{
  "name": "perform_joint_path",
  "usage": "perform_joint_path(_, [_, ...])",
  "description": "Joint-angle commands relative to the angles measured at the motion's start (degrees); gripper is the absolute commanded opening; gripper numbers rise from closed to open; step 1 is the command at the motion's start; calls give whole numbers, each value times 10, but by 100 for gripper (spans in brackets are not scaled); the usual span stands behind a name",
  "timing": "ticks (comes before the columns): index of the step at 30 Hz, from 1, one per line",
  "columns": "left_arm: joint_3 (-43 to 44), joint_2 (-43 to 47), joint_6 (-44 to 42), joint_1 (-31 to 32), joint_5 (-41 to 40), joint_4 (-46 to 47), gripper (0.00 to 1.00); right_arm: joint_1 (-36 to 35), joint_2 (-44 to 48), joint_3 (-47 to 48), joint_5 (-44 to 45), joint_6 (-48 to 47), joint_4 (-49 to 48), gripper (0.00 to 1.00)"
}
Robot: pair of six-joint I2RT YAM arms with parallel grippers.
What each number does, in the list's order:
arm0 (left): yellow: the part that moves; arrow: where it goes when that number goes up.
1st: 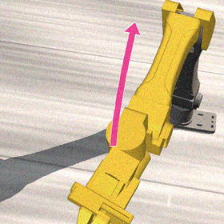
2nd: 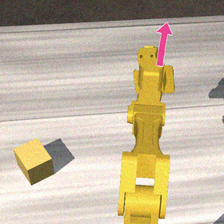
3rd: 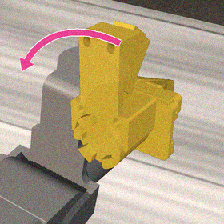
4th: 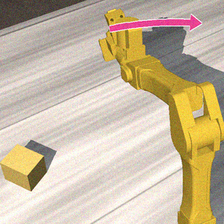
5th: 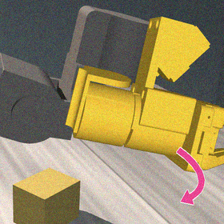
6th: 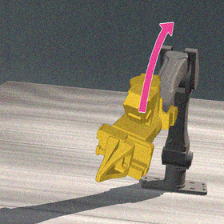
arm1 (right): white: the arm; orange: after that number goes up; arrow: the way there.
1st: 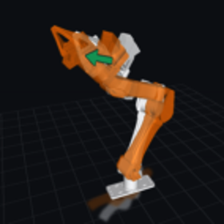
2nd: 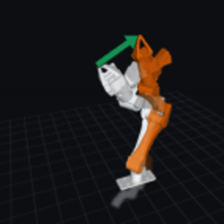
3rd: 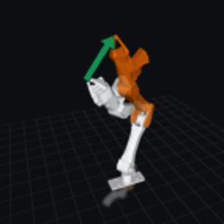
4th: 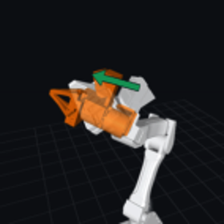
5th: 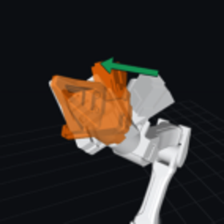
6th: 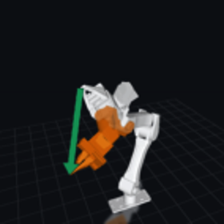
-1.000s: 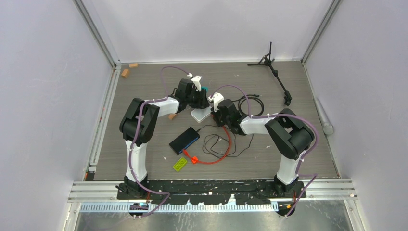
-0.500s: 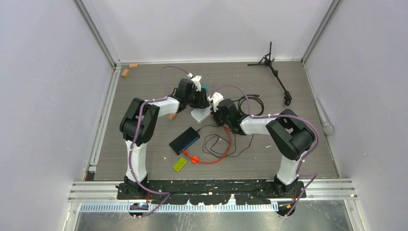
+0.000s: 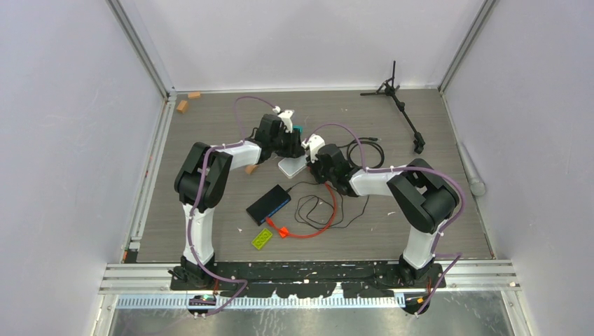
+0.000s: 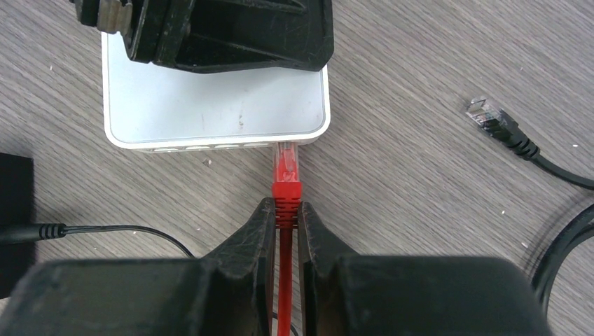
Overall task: Insert the plug into the switch port
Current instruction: Insert the connector into the switch port.
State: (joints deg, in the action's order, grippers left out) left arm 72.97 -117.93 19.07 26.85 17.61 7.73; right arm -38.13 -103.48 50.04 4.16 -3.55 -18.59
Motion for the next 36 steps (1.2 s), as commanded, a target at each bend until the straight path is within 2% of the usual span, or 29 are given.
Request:
perform_joint_path(1, [6,-22,-10,8,19,-45,46,2,6,18,20,-24,-67,1])
perform_joint_path(16, [9,-26,-11,7,29,-46,45,-6,-13,-20,32,-49,-169,0])
perform_joint_path(26, [12,-29,-12,7,42,-51,44,-16,-13,-19,48,-55,-157,0])
perform_joint_path(36, [-19,-9,-20,30,81,-76,44,-22,39,-102,73,-6,-219,0])
